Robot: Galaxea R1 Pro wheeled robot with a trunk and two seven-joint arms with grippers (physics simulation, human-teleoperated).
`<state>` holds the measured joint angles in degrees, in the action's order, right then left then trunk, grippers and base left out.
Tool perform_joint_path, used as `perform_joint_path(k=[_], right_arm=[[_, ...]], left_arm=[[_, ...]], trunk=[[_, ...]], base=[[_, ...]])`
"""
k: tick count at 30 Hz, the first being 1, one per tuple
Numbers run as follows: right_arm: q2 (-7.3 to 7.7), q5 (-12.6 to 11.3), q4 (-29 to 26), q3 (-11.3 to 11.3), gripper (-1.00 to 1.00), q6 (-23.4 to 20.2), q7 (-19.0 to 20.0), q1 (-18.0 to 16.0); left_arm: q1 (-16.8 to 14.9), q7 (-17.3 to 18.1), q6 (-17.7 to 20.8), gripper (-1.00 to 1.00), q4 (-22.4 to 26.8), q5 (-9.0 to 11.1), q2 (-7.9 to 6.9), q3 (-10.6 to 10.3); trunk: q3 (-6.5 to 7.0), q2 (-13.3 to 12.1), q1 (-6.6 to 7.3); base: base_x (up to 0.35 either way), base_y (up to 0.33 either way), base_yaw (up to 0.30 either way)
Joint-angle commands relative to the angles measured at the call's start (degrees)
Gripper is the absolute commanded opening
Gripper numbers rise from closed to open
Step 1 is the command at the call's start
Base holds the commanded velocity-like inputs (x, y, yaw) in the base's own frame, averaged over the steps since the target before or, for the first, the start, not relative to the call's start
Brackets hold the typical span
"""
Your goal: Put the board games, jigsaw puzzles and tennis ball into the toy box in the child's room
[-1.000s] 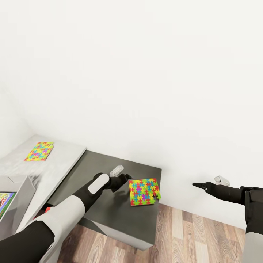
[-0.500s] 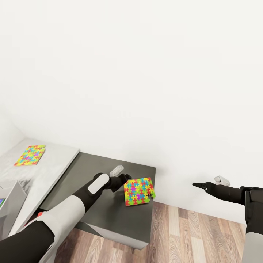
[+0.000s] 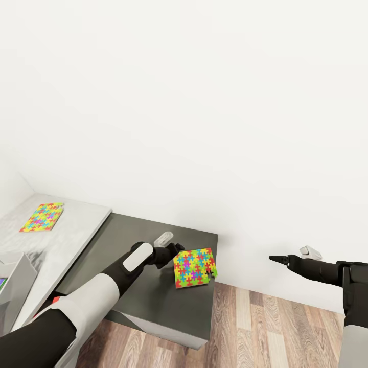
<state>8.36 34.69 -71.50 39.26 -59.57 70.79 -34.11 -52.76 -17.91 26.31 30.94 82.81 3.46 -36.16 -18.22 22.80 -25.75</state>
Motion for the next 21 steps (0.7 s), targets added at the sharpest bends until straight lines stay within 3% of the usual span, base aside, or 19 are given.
perform_joint_path(k=[1, 21], right_arm=[[-0.01, 0.55, -0.04, 0.09, 1.0, -0.37, 0.58, -0.07], [-0.04, 0.31, -0.04, 0.04, 1.0, -0.3, 0.66, -0.07]], left_arm=[[-0.06, -0.48, -0.05, 1.0, 0.09, 0.6, -0.04, -0.24], [0.02, -0.49, -0.05, 1.0, 0.09, 0.6, -0.37, -0.23]], trunk=[[-0.11, 0.11, -0.03], [-0.3, 0.11, -0.03]], base=[[0.0, 0.0, -0.001], [0.0, 0.0, 0.0]])
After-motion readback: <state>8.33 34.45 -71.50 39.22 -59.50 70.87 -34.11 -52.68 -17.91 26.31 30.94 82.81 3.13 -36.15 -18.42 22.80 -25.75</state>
